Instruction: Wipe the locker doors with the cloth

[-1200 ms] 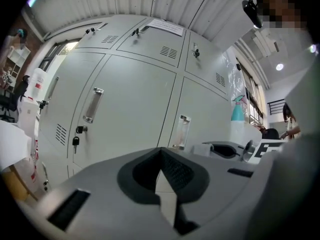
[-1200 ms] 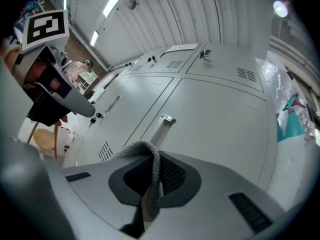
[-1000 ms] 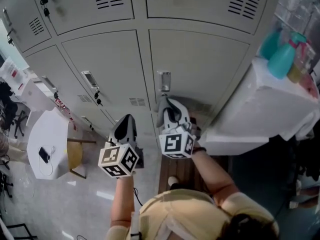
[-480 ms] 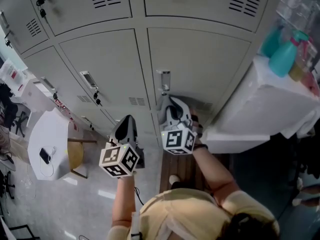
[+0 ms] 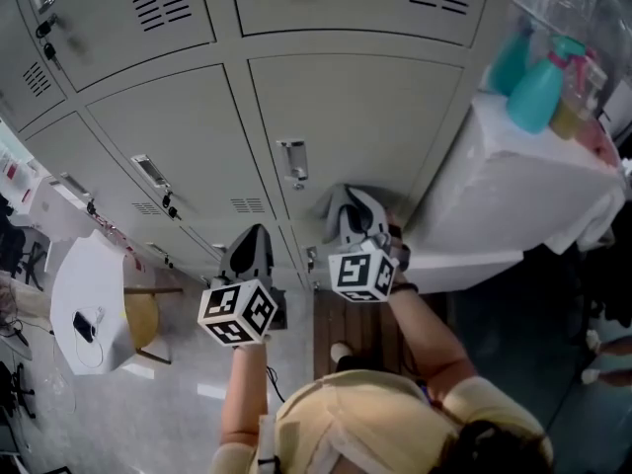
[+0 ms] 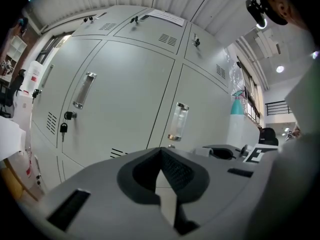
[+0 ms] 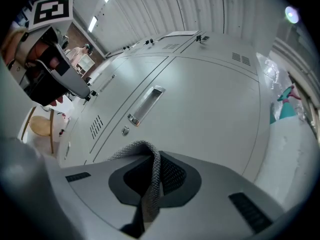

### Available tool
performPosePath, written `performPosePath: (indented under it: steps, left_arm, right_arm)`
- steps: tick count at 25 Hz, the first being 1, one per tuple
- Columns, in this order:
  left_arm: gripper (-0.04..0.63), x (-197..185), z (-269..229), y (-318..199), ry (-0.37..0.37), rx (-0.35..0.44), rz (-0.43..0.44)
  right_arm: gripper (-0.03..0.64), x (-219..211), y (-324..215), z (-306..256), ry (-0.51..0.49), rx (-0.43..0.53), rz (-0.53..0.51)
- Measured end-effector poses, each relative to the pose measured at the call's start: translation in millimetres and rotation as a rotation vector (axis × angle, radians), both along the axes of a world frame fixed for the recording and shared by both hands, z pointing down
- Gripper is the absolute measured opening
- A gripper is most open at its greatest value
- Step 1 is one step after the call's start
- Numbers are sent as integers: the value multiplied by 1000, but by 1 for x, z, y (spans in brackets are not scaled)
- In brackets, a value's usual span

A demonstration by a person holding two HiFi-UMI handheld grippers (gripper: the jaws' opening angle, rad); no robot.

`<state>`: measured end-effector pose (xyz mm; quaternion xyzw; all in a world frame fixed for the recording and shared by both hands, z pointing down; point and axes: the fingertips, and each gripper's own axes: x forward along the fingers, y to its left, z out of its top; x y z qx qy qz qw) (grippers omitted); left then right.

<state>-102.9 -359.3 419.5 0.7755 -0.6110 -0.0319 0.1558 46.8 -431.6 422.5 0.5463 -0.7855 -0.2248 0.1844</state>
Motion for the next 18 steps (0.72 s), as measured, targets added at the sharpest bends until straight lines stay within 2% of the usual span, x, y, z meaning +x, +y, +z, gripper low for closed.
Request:
performPosePath:
  steps: [10, 18]
  left_arm:
    - [-12, 41, 9, -17, 4, -22, 93]
    - [-12, 58, 14, -23, 9, -34, 128]
  right_arm:
    - [6, 63, -5, 5, 10, -6, 128]
    - [6, 103, -5, 7, 24, -10, 215]
